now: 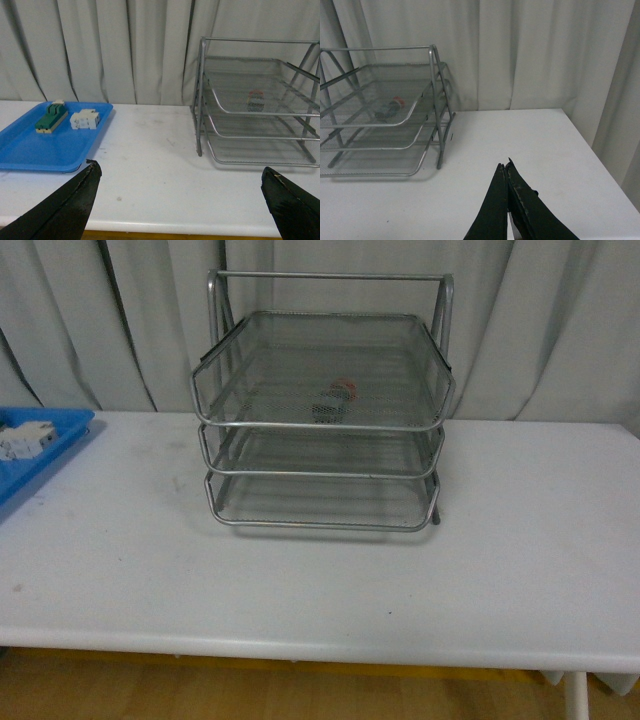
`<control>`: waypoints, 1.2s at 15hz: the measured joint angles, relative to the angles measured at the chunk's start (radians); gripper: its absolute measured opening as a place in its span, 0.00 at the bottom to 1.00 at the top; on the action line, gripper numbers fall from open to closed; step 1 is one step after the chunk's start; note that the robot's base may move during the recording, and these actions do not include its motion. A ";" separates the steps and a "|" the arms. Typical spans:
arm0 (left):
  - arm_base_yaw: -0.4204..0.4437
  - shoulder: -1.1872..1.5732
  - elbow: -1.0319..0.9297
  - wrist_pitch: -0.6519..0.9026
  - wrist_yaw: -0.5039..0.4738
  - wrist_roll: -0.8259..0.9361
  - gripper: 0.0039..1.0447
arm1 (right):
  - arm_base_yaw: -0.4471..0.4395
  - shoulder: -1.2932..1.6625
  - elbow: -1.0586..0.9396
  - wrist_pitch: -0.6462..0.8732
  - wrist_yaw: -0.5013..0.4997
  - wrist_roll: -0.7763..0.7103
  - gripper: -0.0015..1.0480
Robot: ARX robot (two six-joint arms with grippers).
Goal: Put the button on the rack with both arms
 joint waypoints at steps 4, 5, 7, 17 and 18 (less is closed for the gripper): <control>0.000 0.000 0.000 0.000 0.000 0.000 0.94 | 0.000 -0.074 -0.040 -0.008 0.000 0.000 0.02; 0.000 0.000 0.000 0.000 0.000 0.000 0.94 | 0.000 -0.087 -0.043 -0.037 0.000 0.000 0.02; 0.000 0.000 0.000 0.000 0.000 0.000 0.94 | 0.000 -0.113 -0.043 -0.058 0.000 0.000 0.02; 0.000 0.000 0.000 0.000 0.000 0.000 0.94 | 0.000 -0.341 -0.042 -0.295 0.000 -0.001 0.02; 0.000 0.000 0.000 0.000 0.000 0.000 0.94 | 0.000 -0.341 -0.042 -0.294 0.000 -0.001 0.02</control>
